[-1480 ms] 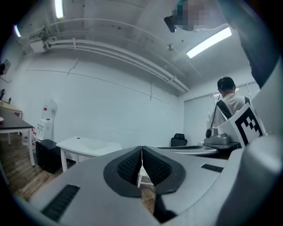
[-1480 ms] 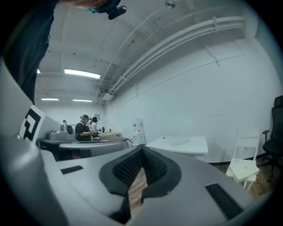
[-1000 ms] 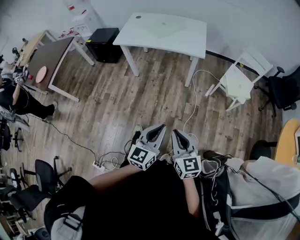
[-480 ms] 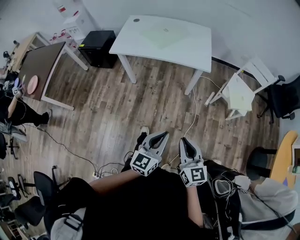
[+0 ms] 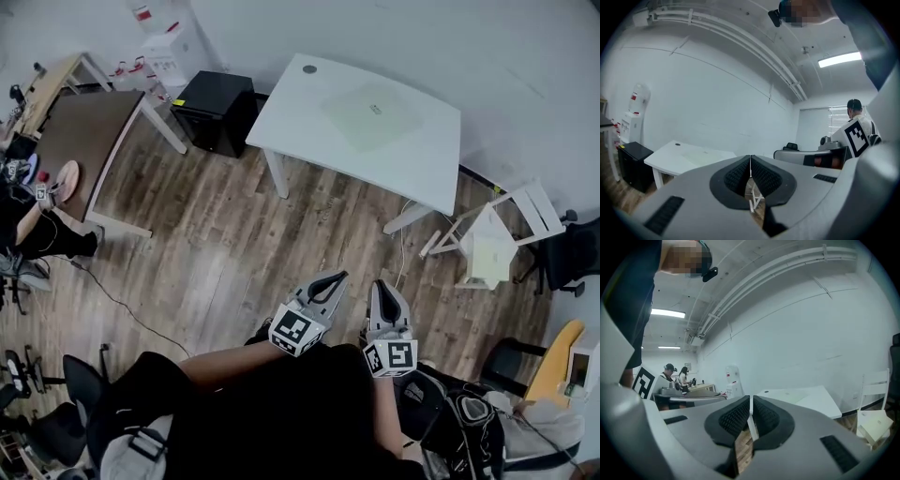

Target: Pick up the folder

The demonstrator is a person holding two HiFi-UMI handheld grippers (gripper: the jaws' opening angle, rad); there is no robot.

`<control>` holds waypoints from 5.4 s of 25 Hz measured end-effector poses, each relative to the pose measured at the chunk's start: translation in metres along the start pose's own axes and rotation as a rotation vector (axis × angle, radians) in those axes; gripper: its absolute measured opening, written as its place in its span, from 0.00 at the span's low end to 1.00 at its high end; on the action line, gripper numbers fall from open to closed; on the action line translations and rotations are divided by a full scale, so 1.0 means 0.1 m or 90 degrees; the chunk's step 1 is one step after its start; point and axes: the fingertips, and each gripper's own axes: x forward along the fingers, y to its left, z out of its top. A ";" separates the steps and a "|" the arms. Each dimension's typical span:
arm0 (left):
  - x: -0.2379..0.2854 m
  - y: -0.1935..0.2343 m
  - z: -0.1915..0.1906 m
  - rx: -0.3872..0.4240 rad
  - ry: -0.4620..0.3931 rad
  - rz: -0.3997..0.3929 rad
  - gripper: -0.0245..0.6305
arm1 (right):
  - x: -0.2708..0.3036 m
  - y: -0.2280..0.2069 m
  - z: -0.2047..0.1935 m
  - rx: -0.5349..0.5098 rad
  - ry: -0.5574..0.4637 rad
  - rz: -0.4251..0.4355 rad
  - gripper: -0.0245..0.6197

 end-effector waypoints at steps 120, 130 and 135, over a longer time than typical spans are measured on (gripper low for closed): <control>4.28 4.40 -1.55 -0.564 0.218 0.399 0.57 | 6.17 -4.86 -1.45 0.212 0.518 0.273 0.57; 3.88 4.24 -1.17 -0.480 0.192 0.387 0.57 | 5.81 -4.44 -1.05 0.195 0.434 0.285 0.57; 3.76 4.25 -0.82 -0.398 0.194 0.353 0.57 | 5.55 -4.30 -0.72 0.209 0.339 0.244 0.57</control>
